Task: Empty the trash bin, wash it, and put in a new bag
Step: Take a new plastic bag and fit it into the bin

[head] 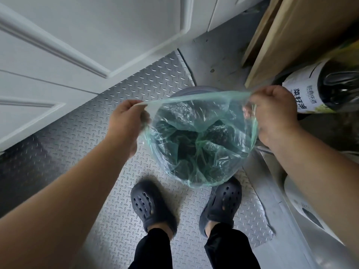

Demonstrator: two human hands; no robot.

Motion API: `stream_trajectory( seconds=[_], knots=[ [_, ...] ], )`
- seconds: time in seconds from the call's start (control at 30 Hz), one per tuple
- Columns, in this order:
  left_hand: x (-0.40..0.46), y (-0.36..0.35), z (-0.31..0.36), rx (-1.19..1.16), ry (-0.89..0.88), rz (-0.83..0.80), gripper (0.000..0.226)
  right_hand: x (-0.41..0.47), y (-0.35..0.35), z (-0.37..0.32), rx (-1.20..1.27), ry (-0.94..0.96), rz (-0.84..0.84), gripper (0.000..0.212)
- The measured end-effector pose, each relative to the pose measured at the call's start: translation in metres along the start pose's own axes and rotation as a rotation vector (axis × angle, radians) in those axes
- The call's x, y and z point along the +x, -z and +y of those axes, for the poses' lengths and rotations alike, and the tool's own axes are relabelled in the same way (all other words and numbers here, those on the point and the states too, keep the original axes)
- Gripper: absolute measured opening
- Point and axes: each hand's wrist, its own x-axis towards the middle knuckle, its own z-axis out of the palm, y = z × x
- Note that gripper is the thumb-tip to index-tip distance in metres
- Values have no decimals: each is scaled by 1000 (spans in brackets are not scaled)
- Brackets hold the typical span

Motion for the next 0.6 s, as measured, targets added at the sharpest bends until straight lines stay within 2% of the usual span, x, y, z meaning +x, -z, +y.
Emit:
stream_trajectory(
  seconds=[0.07,0.17,0.27,0.37,0.43,0.6],
  knots=[
    [10,0,8,-40,53,-138,8,8,0,-5,137,-124,-66,10],
    [24,4,17,65,101,-353,12,25,0,-7,177,-272,-158,6],
    [40,7,20,-79,237,-497,23,43,-1,-5,182,-392,-265,4],
    [60,4,16,-161,324,-459,31,58,-4,-5,148,-452,-371,7],
    [75,-3,11,-101,371,-407,38,65,-6,-3,114,-501,-424,11],
    [95,-22,-9,56,486,-219,40,72,-18,13,63,-647,-428,22]
  ],
)
